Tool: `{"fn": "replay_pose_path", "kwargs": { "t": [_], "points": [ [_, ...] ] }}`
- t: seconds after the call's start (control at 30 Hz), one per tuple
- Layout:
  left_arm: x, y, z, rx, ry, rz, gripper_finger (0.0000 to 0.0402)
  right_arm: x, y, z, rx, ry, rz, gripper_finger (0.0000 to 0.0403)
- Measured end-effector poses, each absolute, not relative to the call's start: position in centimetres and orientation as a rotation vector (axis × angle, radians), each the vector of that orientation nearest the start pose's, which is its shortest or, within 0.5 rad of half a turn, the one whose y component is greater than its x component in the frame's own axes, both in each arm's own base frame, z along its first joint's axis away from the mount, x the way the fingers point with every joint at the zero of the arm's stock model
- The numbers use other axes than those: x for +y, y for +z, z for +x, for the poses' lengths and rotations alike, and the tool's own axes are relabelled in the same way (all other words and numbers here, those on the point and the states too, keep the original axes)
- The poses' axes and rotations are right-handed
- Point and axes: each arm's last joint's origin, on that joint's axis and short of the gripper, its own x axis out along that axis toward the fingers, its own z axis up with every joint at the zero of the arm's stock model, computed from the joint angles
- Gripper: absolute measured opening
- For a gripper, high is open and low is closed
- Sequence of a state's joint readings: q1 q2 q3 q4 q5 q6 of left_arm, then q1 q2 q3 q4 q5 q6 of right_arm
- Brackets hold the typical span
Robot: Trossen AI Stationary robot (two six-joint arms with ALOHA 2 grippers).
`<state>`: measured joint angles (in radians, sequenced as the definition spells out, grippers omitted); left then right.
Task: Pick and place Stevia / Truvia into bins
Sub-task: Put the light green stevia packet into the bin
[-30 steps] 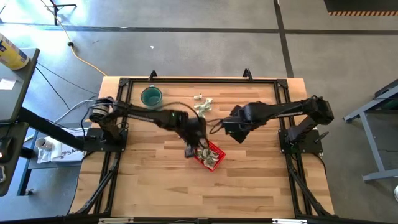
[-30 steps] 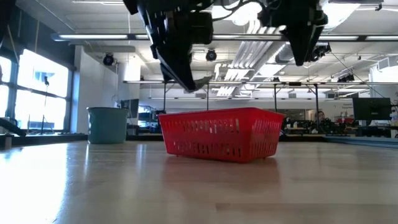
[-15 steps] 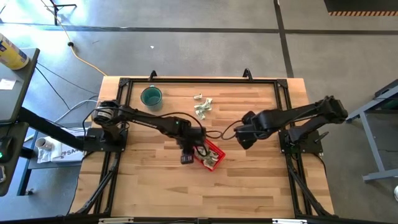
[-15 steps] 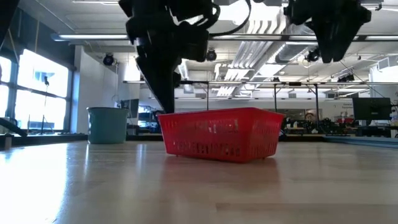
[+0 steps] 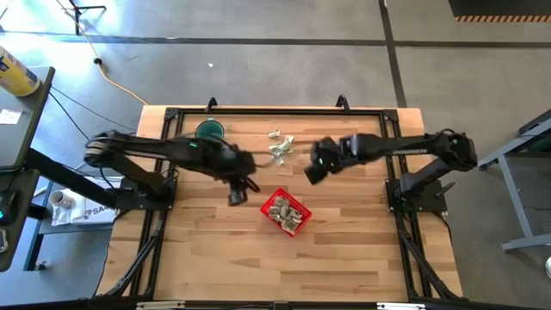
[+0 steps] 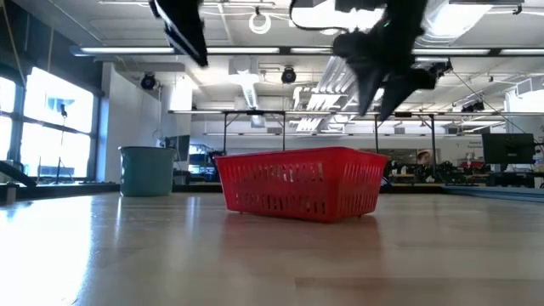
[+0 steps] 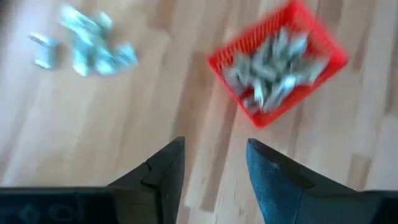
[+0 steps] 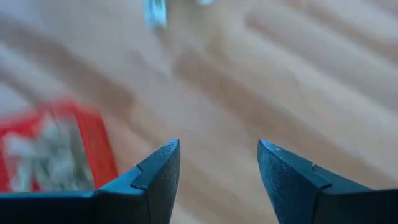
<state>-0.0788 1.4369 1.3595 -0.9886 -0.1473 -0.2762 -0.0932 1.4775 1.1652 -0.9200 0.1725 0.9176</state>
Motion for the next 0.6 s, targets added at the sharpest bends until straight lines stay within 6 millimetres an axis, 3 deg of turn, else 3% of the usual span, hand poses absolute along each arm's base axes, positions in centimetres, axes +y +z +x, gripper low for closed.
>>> {"fn": "replay_pose_path", "kwargs": {
  "t": [0.13, 0.3, 0.47, 0.6],
  "points": [
    [-1.3, 34.7, 24.8, 0.97, 0.308, -0.159, 0.02, -6.9, 24.6, 29.6, 0.915, -0.753, 0.754, 0.0206],
    [-0.7, 35.3, 21.9, 1.011, 0.489, -0.191, 0.0206, -10.3, 21.9, 31.6, 0.894, -0.694, 0.789, 0.0206],
    [-0.5, 35.1, 20.9, 1.05, 0.619, -0.235, 0.0206, -12.9, 18.3, 32.7, 0.898, -0.731, 0.96, 0.0207],
    [-0.5, 35.0, 20.8, 1.051, 0.645, -0.254, 0.0207, -14.4, 17.2, 33.2, 0.83, -0.77, 1.034, 0.0207]
  ]
}}
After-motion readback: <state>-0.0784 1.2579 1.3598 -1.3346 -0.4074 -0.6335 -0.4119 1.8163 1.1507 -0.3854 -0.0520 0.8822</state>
